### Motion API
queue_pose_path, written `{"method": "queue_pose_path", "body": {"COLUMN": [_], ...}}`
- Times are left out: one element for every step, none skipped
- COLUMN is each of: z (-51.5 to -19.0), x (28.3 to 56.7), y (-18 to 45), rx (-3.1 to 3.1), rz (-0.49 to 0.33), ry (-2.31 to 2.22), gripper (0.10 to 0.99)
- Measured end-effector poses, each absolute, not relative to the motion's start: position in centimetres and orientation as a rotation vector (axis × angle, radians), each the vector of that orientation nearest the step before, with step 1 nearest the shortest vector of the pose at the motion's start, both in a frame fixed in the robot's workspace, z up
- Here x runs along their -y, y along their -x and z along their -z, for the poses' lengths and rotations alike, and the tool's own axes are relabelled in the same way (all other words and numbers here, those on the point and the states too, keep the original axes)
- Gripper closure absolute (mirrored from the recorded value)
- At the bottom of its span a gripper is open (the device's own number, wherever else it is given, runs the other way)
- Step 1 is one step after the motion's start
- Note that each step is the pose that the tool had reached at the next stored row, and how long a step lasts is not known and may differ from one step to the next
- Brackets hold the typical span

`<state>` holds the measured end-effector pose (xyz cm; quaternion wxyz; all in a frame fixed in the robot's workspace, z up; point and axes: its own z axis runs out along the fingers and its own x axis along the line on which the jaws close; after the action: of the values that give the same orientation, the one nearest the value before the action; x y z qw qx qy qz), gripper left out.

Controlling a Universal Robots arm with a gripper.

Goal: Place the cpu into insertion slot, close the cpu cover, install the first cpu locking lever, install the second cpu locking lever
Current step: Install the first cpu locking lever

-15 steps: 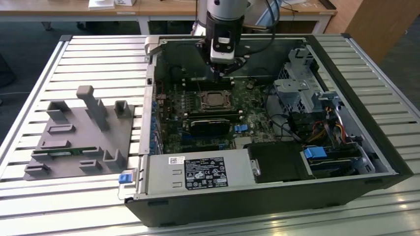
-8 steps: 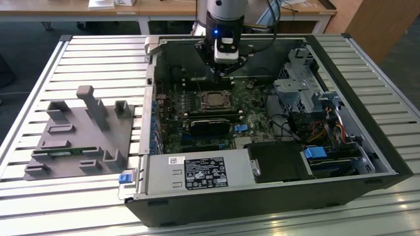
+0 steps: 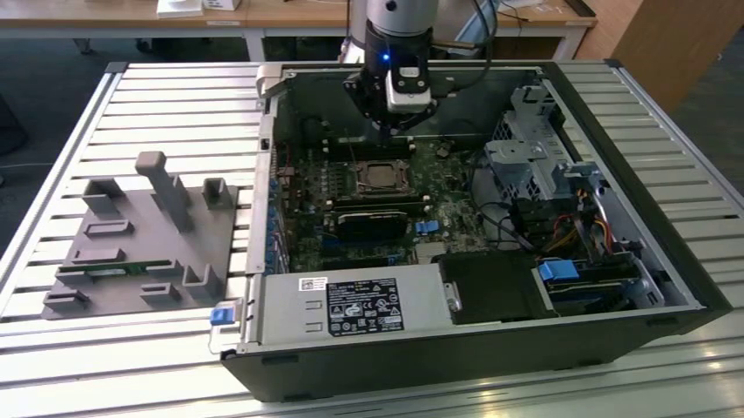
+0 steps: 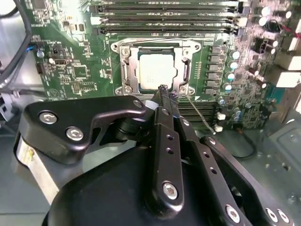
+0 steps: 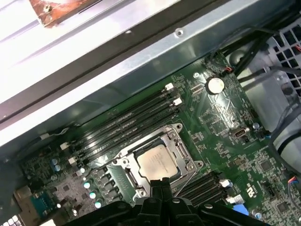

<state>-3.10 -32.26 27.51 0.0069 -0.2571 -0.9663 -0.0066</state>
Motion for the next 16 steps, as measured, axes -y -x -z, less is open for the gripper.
{"method": "queue_pose_path", "body": {"z": [-27.51,-27.51,-27.51,-27.51,-27.51,-27.51,-27.51,-27.51,-27.51,-27.51,-27.50,-27.51,-27.51,-27.51,-27.50,-27.50], "x": [32.26,32.26,32.26,32.26,32.26,32.26,32.26,32.26,32.26,32.26,32.26,32.26,32.26,32.26,32.26,32.26], "y": [3.10,3.10,3.10,3.10,3.10,3.10,3.10,3.10,3.10,3.10,3.10,3.10,3.10,3.10,3.10,3.10], "rx": [3.028,3.033,3.038,3.042,3.047,3.051,3.055,3.059,3.063,3.067,3.071,3.074,3.077,3.080,3.083,3.086], "rz": [0.021,0.020,0.020,0.020,0.020,0.020,0.020,0.020,0.020,0.019,0.019,0.019,0.019,0.019,0.019,0.019], "ry": [0.783,0.763,0.744,0.725,0.705,0.686,0.668,0.649,0.629,0.611,0.592,0.574,0.558,0.541,0.524,0.506], "gripper": [0.980,0.980,0.980,0.980,0.980,0.980,0.980,0.980,0.980,0.980,0.980,0.980,0.980,0.980,0.980,0.980]}}
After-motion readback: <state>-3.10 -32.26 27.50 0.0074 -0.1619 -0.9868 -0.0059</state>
